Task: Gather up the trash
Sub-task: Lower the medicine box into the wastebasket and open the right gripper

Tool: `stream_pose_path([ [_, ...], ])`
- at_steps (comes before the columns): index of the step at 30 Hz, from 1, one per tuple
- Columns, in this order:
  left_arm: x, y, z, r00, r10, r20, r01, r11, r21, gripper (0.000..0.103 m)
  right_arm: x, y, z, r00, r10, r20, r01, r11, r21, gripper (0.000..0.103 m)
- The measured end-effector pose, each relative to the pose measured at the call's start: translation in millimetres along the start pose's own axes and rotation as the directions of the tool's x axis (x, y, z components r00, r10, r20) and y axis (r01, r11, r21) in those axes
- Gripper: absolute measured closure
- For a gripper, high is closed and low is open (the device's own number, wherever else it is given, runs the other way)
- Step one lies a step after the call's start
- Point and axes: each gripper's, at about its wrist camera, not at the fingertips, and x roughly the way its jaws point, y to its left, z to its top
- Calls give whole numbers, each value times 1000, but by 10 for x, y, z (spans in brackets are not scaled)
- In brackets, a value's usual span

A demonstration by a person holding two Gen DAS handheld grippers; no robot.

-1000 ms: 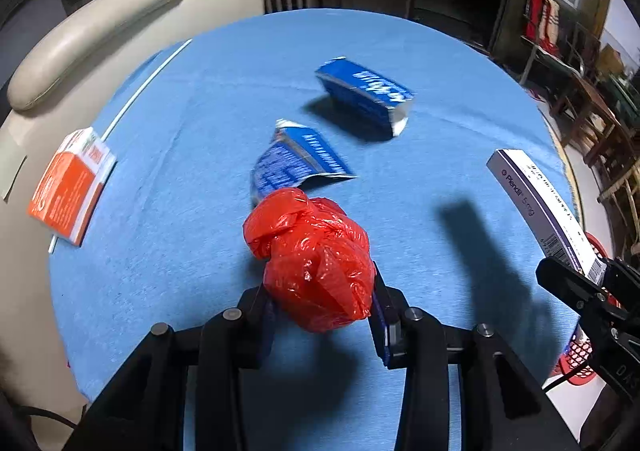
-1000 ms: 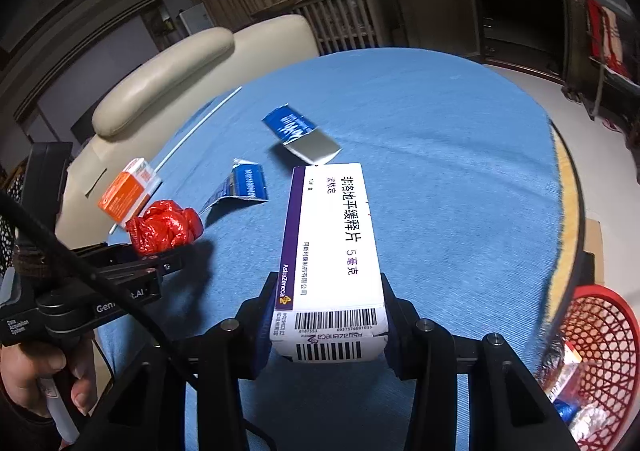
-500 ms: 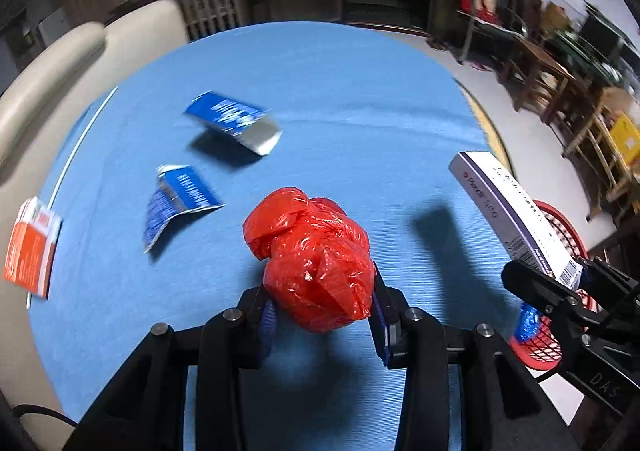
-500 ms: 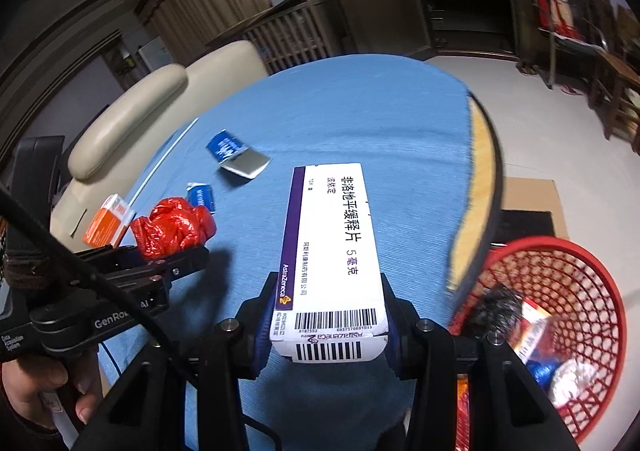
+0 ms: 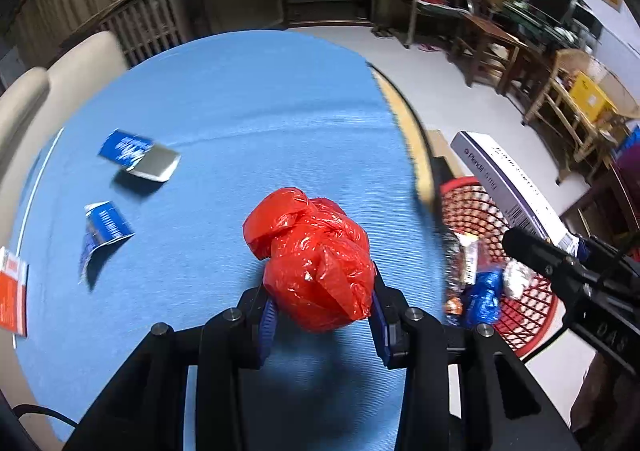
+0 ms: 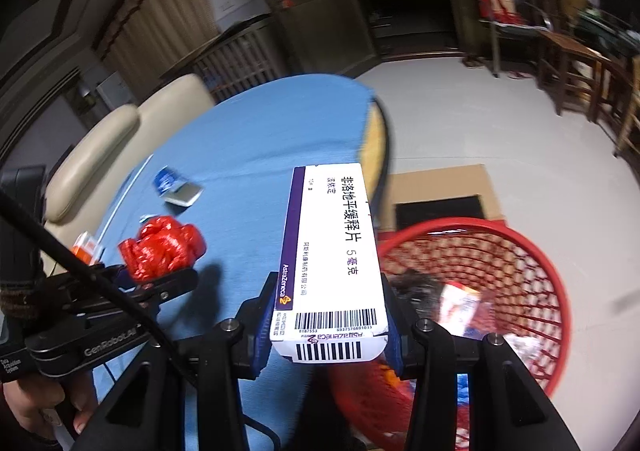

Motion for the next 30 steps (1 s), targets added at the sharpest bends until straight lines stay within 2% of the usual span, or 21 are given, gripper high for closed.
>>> stream_pose_path([
  [8, 22, -392, 113, 998, -65, 6, 64, 995, 72, 62, -156, -528, -88, 997, -83, 2, 83, 993, 87, 56],
  [14, 89, -689, 154, 994, -108, -19, 109, 986, 123, 62, -186, -810, -140, 991, -130, -14, 131, 984, 125, 56],
  [30, 297, -1014, 237, 987, -140, -74, 151, 974, 167, 62, -19, -1124, -291, 980, -171, -100, 186, 967, 172, 56],
])
